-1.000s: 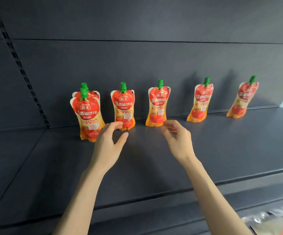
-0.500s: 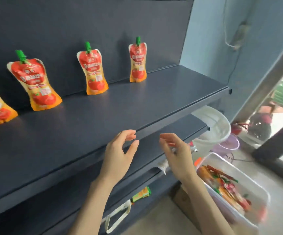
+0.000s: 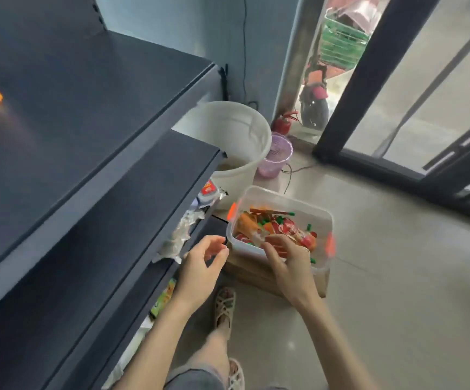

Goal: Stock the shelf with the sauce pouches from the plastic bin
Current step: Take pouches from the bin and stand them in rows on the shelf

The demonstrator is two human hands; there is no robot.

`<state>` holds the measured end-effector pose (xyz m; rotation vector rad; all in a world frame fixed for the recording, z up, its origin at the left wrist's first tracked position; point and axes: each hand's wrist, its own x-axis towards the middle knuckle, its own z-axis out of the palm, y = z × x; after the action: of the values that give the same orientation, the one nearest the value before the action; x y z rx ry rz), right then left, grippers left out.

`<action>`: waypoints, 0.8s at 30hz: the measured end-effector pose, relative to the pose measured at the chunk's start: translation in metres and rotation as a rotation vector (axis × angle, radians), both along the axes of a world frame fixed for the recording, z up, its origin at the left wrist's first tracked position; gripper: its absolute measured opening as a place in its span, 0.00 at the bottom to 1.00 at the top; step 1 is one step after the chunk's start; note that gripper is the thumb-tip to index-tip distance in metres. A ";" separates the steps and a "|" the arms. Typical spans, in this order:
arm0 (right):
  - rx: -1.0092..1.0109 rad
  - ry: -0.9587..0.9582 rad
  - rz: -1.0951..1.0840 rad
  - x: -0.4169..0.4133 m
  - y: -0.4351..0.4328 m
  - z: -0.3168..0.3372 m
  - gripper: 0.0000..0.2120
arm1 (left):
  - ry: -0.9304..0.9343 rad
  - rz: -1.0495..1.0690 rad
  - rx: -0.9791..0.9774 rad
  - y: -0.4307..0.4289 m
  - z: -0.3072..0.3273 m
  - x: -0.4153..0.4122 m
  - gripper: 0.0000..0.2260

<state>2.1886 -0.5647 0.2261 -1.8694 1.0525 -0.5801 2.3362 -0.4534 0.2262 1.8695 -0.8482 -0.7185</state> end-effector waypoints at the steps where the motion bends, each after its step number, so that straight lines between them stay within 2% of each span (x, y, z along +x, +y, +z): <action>1: 0.009 0.012 -0.029 -0.001 -0.012 -0.006 0.05 | 0.006 -0.026 0.024 -0.015 -0.008 0.002 0.09; 8: 0.205 0.154 -0.232 0.002 -0.098 -0.066 0.07 | 0.100 -0.182 0.203 -0.123 -0.066 0.023 0.06; 18: 0.402 0.331 -0.400 0.010 -0.202 -0.164 0.07 | 0.273 -0.219 0.464 -0.238 -0.175 0.038 0.04; 24: 0.485 0.370 -0.410 0.009 -0.246 -0.232 0.05 | 0.306 -0.150 0.595 -0.281 -0.252 0.023 0.05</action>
<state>2.1974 -0.8106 -0.0061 -1.3616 1.6745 -0.1720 2.3591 -0.7342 -0.0259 2.1360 -0.6169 -1.4312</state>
